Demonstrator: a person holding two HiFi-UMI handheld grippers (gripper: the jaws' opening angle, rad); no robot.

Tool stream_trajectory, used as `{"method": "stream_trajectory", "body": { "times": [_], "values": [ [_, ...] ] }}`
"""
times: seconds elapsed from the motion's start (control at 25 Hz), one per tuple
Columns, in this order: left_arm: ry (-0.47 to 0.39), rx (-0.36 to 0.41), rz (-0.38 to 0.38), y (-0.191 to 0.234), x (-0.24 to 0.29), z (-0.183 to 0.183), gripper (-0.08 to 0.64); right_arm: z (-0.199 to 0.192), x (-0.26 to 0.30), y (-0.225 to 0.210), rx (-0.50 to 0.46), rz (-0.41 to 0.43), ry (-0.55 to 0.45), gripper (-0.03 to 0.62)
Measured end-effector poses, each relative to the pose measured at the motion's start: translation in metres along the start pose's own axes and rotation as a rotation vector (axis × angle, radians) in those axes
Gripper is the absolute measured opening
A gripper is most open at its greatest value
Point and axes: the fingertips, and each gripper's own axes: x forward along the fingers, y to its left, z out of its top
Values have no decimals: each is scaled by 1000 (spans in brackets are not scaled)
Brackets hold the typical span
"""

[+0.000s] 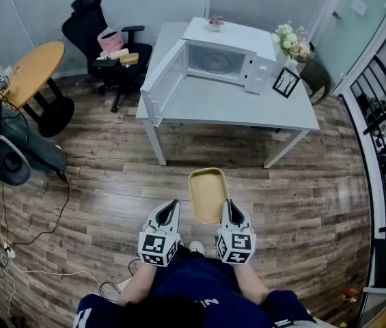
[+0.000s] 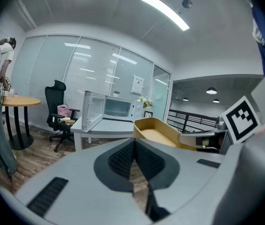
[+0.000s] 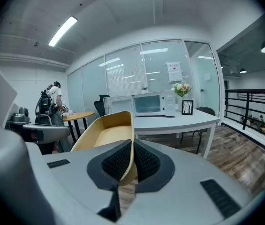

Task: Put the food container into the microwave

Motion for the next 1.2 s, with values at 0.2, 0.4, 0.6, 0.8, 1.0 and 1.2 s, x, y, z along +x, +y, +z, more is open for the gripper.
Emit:
{"method": "stream_trajectory", "body": {
  "times": [0.2, 0.4, 0.6, 0.8, 1.0, 1.2],
  "values": [
    [4, -1, 2, -3, -1, -2, 3, -3, 2, -1, -5, -1, 15, 23],
    [7, -13, 9, 2, 0, -5, 3, -5, 9, 0, 30, 12, 33, 26],
    [9, -17, -7, 5, 1, -9, 3, -6, 10, 2, 22, 1, 21, 28],
    [29, -40, -44, 5, 3, -14, 13, -5, 11, 0, 32, -27, 18, 29],
    [31, -83, -78, 9, 4, -15, 295, -5, 13, 0, 43, -43, 16, 31],
    [19, -91, -74, 23, 3, -15, 361, -8, 18, 6, 47, -58, 13, 37]
  ]
}}
